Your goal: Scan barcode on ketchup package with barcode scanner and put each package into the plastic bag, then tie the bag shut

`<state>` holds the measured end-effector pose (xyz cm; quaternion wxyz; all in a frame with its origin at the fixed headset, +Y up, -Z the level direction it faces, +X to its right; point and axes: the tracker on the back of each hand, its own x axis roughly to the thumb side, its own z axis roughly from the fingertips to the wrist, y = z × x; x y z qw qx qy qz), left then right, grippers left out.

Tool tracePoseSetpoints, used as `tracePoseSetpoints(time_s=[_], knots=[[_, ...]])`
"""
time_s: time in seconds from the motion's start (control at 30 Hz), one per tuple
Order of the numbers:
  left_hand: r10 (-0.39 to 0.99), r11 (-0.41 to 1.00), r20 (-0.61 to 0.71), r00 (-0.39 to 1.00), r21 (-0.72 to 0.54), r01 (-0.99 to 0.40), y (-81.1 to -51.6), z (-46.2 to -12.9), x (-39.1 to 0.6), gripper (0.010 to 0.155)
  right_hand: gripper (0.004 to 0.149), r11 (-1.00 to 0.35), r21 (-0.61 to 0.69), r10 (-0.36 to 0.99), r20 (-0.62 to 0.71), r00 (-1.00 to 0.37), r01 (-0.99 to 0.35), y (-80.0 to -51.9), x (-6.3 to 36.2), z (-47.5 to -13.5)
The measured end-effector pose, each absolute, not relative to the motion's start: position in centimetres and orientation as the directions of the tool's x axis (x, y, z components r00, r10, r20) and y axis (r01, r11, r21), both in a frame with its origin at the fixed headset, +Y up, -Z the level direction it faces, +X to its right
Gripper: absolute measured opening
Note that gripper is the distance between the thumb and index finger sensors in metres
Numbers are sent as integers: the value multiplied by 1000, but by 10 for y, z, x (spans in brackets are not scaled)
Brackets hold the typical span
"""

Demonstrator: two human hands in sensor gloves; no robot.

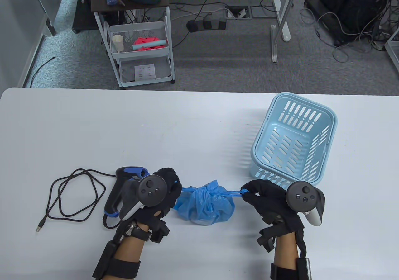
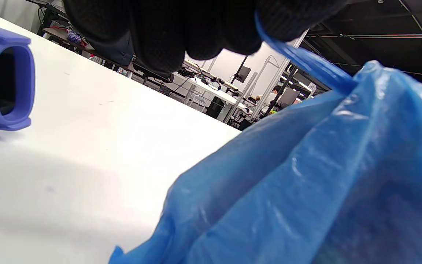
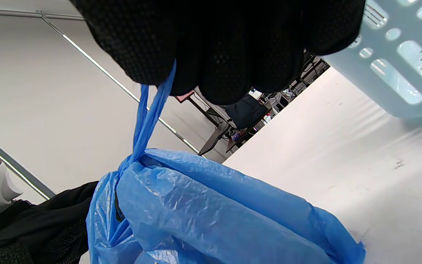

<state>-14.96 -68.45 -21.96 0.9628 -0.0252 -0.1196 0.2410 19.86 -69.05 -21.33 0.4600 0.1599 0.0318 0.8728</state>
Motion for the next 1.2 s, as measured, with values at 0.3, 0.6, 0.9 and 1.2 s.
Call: tracePoseSetpoints(time_s=[0.3, 0.6, 0.9, 1.2], knots=[[488, 873, 228, 842, -109, -476, -685, -220, -152, 42, 31, -579, 195, 812, 231, -536, -792, -692, 201, -213], [476, 878, 259, 841, -86, -471, -675, -215, -159, 45, 32, -617, 202, 786, 208, -582, -761, -696, 197, -214], [131, 989, 324, 937, 30, -148, -672, -188, -171, 63, 34, -626, 201, 780, 184, -598, -754, -699, 197, -215], [20, 998, 298, 954, -69, 0, -711, -176, -186, 87, 36, -640, 187, 768, 167, -618, -745, -701, 199, -212]])
